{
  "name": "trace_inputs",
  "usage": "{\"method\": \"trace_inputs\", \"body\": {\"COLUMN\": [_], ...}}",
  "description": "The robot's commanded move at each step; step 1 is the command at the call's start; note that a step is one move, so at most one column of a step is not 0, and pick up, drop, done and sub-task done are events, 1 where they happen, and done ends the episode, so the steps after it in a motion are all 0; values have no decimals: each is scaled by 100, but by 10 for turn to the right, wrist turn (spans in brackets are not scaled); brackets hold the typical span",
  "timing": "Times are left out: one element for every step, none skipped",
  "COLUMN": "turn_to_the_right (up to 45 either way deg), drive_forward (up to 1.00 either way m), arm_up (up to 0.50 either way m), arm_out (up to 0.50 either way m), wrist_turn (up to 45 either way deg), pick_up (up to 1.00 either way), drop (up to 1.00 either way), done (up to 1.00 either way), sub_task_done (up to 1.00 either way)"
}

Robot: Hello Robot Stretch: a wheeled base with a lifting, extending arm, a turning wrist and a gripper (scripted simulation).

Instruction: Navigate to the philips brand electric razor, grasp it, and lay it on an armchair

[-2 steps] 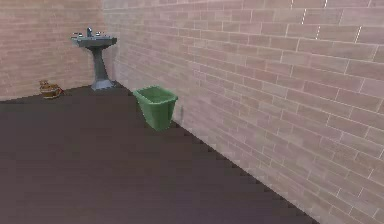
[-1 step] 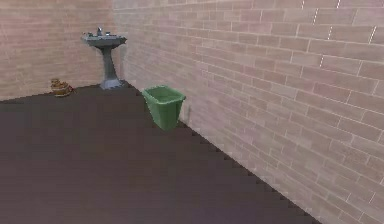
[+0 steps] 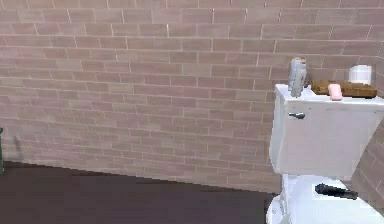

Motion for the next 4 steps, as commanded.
{"method": "trace_inputs", "body": {"turn_to_the_right": [60, 30, -270, 0], "drive_forward": [0, 0, 0, 45], "arm_up": [0, 0, 0, 0], "arm_out": [0, 0, 0, 0], "wrist_turn": [0, 0, 0, 0], "pick_up": [0, 0, 0, 0], "drop": [0, 0, 0, 0], "done": [0, 0, 0, 0], "sub_task_done": [0, 0, 0, 0]}}
